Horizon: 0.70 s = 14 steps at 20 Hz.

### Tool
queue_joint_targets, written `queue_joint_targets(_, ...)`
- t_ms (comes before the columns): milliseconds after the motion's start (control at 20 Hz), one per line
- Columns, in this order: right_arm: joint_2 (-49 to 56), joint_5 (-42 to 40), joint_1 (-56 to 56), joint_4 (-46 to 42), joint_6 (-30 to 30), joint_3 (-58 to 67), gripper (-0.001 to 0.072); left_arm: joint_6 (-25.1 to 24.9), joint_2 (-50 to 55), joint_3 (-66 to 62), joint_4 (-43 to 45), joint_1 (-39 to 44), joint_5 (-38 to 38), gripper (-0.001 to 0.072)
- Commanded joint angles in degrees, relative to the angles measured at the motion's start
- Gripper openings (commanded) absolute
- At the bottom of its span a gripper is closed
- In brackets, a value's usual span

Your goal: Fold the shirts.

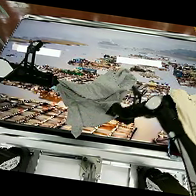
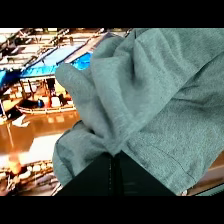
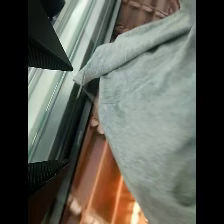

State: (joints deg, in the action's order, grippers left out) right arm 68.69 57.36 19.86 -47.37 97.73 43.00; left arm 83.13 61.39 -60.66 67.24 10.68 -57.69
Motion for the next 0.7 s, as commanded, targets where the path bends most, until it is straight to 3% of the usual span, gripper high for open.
queue_joint_targets(0, -0.6, -15.6, 11.6, 2.3, 10.9, -9.7, 0.0677, -0.7, 0.0, -0.3, 0.0, 0.0, 0.1, 0.0033)
queue_joint_targets(150, 4.3, -22.6, 17.9, 2.8, 16.9, -9.7, 0.0678, -1.3, 0.0, -0.3, 0.0, -0.1, 0.1, 0.0033)
queue_joint_targets(450, 7.2, -40.0, 21.4, 10.9, 19.3, -9.7, 0.0635, -1.3, 0.0, -0.3, 0.0, -0.1, 0.1, 0.0033)
queue_joint_targets(650, 9.5, -39.4, 21.4, 13.0, 20.3, -9.6, 0.0628, -1.3, 0.0, -0.3, 0.0, 0.0, 0.1, 0.0033)
